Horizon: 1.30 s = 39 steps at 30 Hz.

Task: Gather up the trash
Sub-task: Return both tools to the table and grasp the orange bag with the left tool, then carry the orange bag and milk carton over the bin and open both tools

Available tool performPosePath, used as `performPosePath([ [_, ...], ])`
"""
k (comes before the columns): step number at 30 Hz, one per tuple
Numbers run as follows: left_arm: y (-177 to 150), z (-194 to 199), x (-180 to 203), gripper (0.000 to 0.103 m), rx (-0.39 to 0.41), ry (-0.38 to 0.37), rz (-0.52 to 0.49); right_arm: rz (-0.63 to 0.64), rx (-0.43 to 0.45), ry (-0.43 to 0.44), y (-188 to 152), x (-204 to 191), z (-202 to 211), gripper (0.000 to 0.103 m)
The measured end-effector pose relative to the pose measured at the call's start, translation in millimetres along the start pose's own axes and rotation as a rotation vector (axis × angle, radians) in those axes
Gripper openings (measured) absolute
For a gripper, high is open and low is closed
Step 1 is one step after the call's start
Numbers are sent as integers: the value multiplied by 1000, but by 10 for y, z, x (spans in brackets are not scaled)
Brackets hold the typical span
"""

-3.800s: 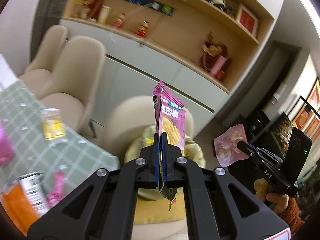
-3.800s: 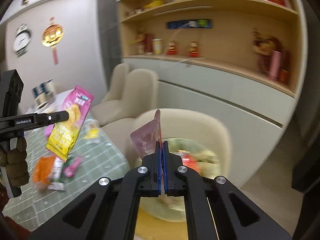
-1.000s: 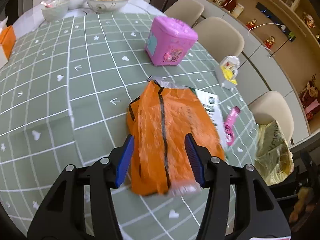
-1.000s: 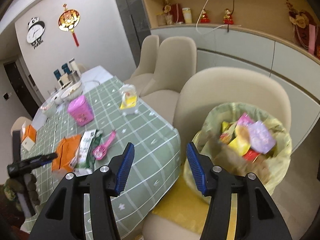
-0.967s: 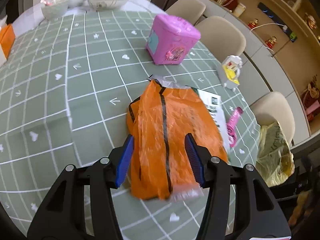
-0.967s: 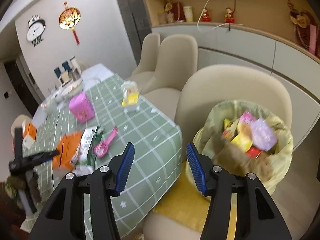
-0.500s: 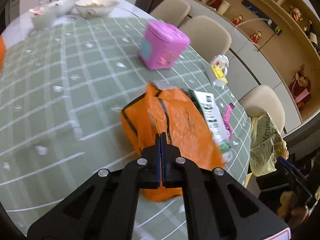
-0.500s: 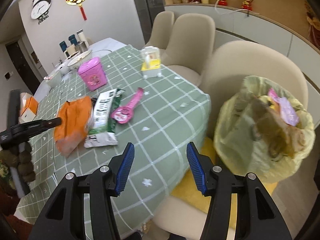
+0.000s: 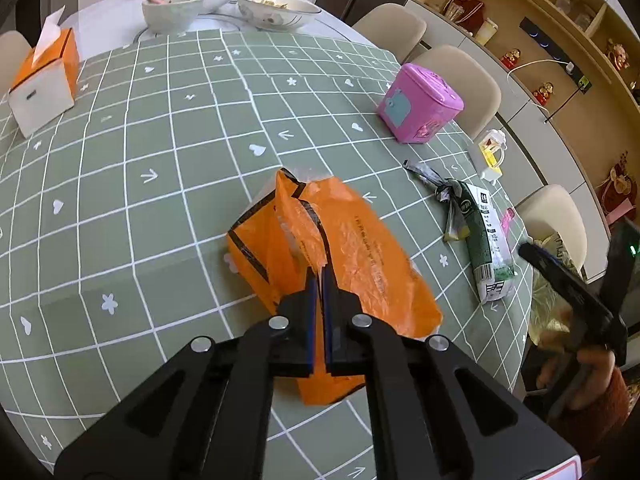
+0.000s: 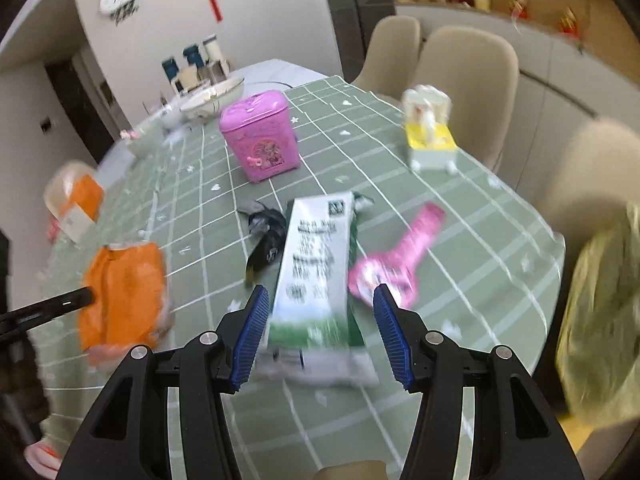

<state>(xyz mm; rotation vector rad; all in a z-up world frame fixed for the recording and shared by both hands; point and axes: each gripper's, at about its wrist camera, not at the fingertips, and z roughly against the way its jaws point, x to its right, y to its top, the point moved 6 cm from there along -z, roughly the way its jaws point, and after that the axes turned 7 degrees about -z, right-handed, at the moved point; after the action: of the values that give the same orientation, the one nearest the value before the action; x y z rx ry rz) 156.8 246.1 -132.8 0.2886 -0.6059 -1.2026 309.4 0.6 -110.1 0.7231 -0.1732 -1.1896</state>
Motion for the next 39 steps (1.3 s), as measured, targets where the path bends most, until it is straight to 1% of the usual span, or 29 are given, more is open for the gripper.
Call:
performPosePath([
  [2,-5,17,-24,12,-1,-17,9,3,-7,-17,103,-56,-160,52],
  [3,-3,28,-46,20,0,-22,16,-3,-14,-27,141,-60,-237,52],
  [4,-2,42,-70,24,3,-27,24,-17,-25,-35,179,-57,-329,52],
  [6,-1,58,-91,27,5,-32,32,-29,-44,-44,208,-31,-469,52],
  [8,-8,85,-115,32,7,-39,41,-15,-80,-76,197,-21,-611,52],
  [10,-20,112,-125,38,9,-50,46,-8,-108,-67,156,-46,-670,52],
  [12,-37,127,-142,41,8,-58,49,14,-136,-66,88,-96,-689,52],
  [14,-46,124,-146,41,6,-59,54,37,-140,-68,24,-150,-655,51],
  [17,-46,104,-144,43,0,-72,74,42,-107,-68,-43,-181,-490,50],
  [19,-35,95,-108,49,-2,-78,80,41,-83,-69,-81,-179,-355,50],
  [22,-5,70,-52,51,1,-77,76,10,-63,-51,-150,-155,-132,50],
  [25,18,-7,-65,52,-5,-10,85,-11,-45,-52,-229,-116,55,50],
  [27,13,-75,-80,52,-20,14,94,-9,-33,-60,-270,-98,159,50],
  [31,-27,-225,-29,51,-76,6,88,12,-8,-89,-328,-47,357,50],
  [32,-42,-264,-1,47,-90,0,85,9,-5,-90,-332,-23,402,50],
  [34,-62,-326,73,19,-114,-6,69,0,8,-96,-332,22,501,50],
  [37,-34,-298,193,5,-101,-14,40,4,39,-110,-307,50,675,50],
  [39,3,-242,282,4,-84,-26,22,15,68,-121,-276,56,816,50],
])
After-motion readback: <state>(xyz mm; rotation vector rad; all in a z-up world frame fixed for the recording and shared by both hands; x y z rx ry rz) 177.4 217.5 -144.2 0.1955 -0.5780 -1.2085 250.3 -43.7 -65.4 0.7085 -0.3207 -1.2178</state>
